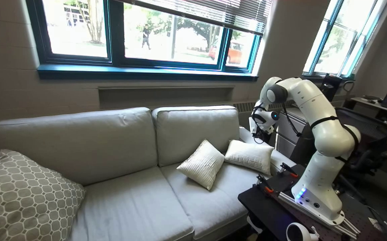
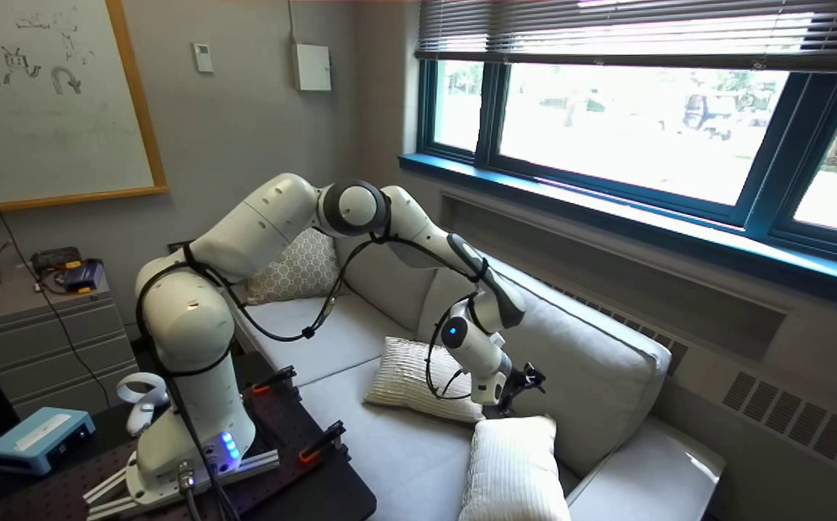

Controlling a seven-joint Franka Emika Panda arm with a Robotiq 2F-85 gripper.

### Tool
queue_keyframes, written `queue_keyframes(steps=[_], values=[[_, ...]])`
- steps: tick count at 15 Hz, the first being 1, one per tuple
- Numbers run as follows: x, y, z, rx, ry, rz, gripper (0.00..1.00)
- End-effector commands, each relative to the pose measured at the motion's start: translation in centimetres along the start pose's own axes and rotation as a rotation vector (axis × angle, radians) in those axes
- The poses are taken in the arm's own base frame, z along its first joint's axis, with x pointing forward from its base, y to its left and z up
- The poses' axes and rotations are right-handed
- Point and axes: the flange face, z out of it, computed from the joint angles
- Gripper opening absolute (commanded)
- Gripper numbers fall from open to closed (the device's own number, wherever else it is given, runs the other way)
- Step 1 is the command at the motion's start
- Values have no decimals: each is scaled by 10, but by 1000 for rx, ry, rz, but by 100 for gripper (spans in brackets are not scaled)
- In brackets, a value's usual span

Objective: Set the striped pillows against the armrest

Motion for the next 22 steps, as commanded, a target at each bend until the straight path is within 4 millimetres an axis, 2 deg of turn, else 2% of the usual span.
queue_keyframes(steps=[1,3,5,7,9,12,14,17,20,22], values=[[-5,-4,36,-75,14,55,100],[-11,8,49,-131,-2,106,100],[-5,23,59,-181,8,171,100],[10,45,70,-228,41,256,100],[35,60,79,-260,65,341,100],[73,65,92,-295,77,462,100],[94,50,100,-306,67,541,100],[110,0,108,-276,44,622,100],[112,-41,113,-251,2,649,100],[107,-56,121,-256,-11,622,100]])
